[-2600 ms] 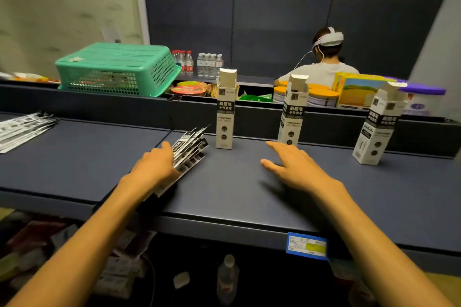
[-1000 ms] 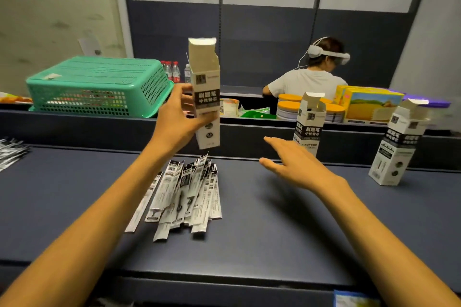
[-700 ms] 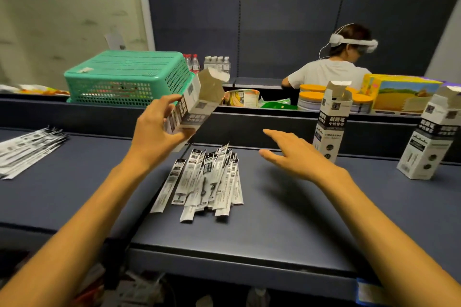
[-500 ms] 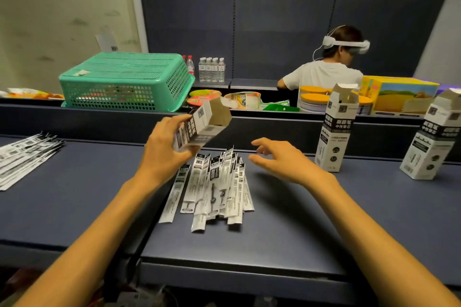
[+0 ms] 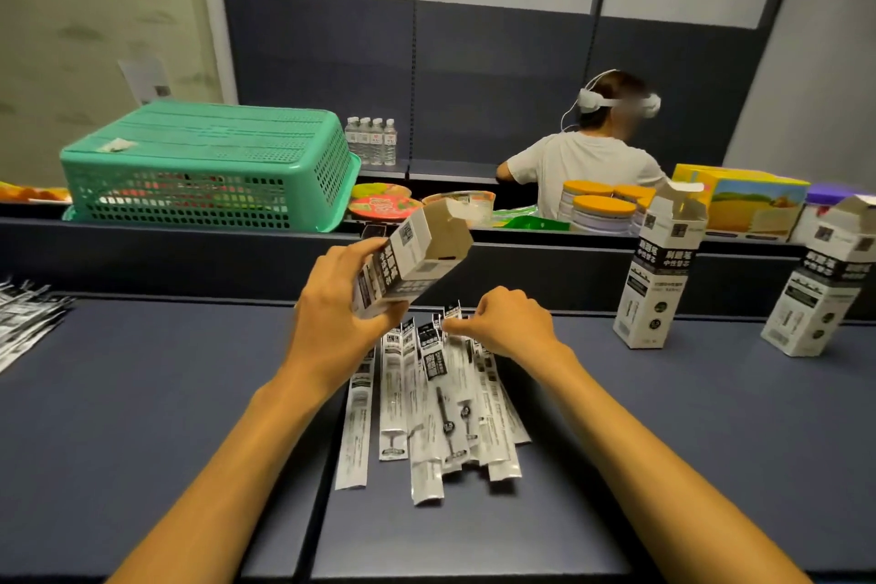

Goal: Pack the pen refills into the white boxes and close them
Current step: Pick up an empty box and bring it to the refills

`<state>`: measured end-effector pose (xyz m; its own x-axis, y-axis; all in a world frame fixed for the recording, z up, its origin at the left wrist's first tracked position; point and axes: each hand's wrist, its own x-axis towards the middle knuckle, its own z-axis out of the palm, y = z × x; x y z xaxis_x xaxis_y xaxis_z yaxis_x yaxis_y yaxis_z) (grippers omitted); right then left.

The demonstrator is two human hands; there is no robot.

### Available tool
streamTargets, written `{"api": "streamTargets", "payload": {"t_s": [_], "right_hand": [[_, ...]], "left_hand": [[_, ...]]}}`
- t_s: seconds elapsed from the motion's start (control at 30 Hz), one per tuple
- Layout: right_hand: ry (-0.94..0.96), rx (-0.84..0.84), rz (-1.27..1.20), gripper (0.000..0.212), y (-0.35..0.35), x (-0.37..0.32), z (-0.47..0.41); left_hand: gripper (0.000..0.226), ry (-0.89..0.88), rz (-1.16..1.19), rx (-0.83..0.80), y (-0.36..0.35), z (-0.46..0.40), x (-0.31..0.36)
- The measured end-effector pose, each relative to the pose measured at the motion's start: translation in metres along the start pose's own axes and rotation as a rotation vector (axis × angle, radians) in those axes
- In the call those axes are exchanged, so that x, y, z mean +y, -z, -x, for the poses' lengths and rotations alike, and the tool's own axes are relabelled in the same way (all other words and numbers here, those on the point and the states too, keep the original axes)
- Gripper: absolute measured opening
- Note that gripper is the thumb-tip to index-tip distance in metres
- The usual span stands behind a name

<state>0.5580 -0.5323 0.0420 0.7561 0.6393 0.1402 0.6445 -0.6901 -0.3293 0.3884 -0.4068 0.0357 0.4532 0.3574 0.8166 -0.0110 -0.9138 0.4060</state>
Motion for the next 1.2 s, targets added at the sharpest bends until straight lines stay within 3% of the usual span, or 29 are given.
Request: {"api": "streamTargets", "payload": {"t_s": [0.13, 0.23, 0.5, 0.87, 1.07, 1.2], "right_hand": [[-0.031, -0.109, -0.052, 0.055, -0.005, 0.002, -0.006], [-0.011, -0.181, -0.23, 0.038, -0.002, 0.009, -0.007], [0.046, -0.269, -0.992, 0.019, 0.028, 0.032, 0.011], [0.202, -0.026, -1.366, 0.019, 0.067, 0.052, 0.029], [0.337, 0.274, -1.723, 0.016, 0.096, 0.049, 0.043], [0.471, 0.429, -1.756, 0.019, 0.103, 0.041, 0.05]], "left_hand": [[0.069, 0.004, -0.006, 0.011, 0.003, -0.001, -0.001], [0.068, 0.002, -0.011, 0.013, 0.005, 0.0, -0.002], [0.068, 0.002, -0.032, 0.004, 0.006, 0.002, -0.006], [0.07, -0.002, -0.092, -0.001, 0.005, 0.003, -0.008], [0.07, -0.016, -0.104, -0.016, 0.003, 0.004, -0.009], [0.071, -0.022, -0.106, -0.023, 0.002, 0.004, -0.008]]}}
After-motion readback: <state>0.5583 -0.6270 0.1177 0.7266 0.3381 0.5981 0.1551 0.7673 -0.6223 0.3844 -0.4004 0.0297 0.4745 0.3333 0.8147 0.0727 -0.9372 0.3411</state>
